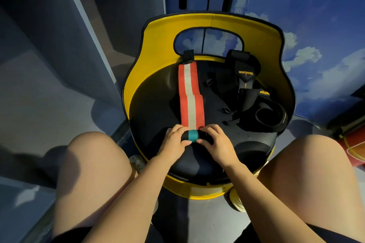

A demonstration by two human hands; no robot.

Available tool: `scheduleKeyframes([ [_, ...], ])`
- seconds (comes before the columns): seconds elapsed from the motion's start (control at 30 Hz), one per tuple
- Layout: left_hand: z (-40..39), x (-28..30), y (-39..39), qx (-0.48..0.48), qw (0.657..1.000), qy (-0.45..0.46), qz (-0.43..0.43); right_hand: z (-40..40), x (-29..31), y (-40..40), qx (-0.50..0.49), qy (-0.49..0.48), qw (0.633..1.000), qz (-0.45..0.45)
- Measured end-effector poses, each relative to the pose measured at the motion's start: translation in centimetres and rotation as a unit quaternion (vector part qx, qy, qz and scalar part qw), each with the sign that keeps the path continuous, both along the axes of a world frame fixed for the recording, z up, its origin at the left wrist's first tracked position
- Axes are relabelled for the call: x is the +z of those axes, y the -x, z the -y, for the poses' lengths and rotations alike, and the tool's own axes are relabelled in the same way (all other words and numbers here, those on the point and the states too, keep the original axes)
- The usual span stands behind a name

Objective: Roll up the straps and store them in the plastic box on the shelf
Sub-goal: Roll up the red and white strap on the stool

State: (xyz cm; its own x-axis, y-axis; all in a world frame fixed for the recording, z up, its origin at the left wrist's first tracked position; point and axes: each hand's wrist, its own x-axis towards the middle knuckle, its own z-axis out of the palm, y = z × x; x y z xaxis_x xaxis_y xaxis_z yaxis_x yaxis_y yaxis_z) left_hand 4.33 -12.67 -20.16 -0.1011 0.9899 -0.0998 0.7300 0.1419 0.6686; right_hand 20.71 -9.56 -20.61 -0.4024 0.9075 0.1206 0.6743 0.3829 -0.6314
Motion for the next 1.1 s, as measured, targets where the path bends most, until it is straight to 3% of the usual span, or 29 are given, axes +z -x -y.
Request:
scheduleKeyframes([
  [0.17,-0.1,0.3,0.4,-0.014,0.999,0.031,0.008,0.0,-0.1,-0.6,0.049,-0.019,0.998,0.035],
  [0.33,-0.1,1.2,1.1,-0.033,0.996,0.085,0.012,-0.3,0.7,-1.0,0.075,0.045,0.996,0.013],
  [0.77,0.9,1.4,1.3,0.019,0.995,0.053,0.077,-1.4,1.6,-0.8,0.063,0.183,0.98,0.035],
  [0.97,1.0,0.6,1.0,0.04,0.983,0.042,0.173,-1.8,1.6,-0.7,0.031,0.181,0.983,0.029],
  [1.1,0.9,0.5,0.4,0.071,0.983,0.017,0.169,-1.4,1.5,-0.3,0.005,0.177,0.984,0.002],
])
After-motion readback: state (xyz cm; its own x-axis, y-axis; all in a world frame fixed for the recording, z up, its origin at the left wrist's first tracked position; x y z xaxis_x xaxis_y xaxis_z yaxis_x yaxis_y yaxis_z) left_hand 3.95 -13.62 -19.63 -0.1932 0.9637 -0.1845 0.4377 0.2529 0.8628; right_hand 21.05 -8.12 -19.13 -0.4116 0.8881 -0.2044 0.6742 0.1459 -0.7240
